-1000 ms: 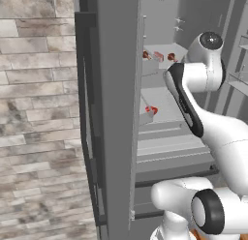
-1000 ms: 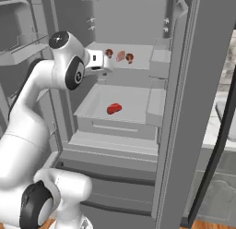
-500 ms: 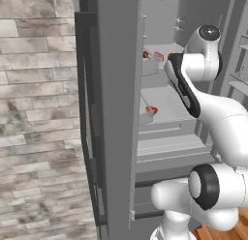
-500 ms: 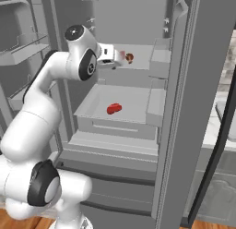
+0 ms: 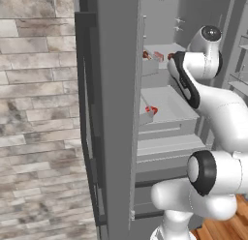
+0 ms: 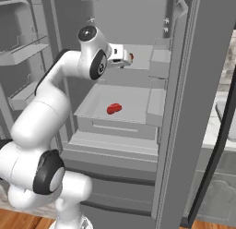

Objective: Place one mushroom and one steak in each tupperware on the nearby counter, to pack two identical lunches.

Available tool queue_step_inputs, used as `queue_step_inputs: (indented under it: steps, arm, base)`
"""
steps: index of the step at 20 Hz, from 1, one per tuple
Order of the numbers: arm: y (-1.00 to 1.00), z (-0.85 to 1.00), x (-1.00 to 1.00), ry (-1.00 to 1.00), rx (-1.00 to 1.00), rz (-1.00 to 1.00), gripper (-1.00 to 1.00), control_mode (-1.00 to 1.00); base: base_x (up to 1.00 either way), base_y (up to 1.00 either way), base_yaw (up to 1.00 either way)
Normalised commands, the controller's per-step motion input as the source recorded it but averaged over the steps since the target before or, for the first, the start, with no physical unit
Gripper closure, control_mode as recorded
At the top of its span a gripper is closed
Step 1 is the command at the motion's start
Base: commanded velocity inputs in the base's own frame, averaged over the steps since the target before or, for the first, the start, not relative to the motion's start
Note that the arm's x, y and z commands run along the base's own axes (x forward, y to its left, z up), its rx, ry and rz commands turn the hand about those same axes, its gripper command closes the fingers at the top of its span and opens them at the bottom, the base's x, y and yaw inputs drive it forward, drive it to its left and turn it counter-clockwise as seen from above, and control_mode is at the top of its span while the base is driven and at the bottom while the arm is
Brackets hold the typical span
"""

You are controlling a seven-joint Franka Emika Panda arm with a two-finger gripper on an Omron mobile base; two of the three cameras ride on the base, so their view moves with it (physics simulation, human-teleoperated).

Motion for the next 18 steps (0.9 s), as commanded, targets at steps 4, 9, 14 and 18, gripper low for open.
queue_step_inputs:
  steps: [4,9,14,18]
  arm:
    - [-0.03,0.00,0.36,0.00,0.00,0.00,-1.00,-1.00]
    - [0.00,0.00,0.44,0.00,0.00,0.00,-1.00,-1.00]
    - [-0.09,0.00,0.47,0.00,0.00,0.02,-1.00,-1.00]
    - [-0.17,0.00,0.39,0.00,0.00,0.04,-1.00,-1.00]
  base:
    - [0.00,0.00,0.00]
    - [0.00,0.00,0.00]
    - [0.00,0.00,0.00]
    - [0.00,0.00,0.00]
